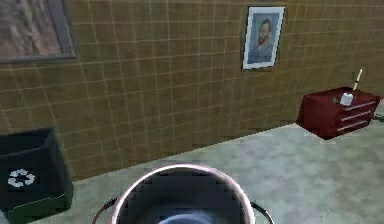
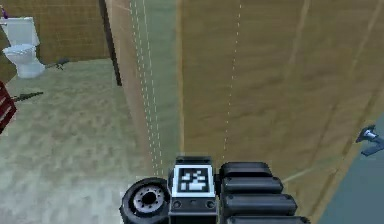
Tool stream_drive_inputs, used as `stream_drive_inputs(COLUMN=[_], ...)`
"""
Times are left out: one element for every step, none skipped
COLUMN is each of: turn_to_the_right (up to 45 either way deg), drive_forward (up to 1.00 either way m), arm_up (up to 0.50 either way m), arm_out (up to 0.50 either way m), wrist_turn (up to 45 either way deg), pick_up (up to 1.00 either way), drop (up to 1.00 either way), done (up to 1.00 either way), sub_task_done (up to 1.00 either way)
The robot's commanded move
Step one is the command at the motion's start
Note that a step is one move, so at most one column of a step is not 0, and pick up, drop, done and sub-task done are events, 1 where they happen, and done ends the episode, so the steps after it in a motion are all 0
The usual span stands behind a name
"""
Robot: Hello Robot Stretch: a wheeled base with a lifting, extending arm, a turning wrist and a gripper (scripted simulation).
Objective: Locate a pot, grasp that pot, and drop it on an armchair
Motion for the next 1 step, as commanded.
stream_drive_inputs(turn_to_the_right=[0.0], drive_forward=[0.05], arm_up=[0.0], arm_out=[0.0], wrist_turn=[0.0], pick_up=[0.0], drop=[0.0], done=[0.0], sub_task_done=[0.0])
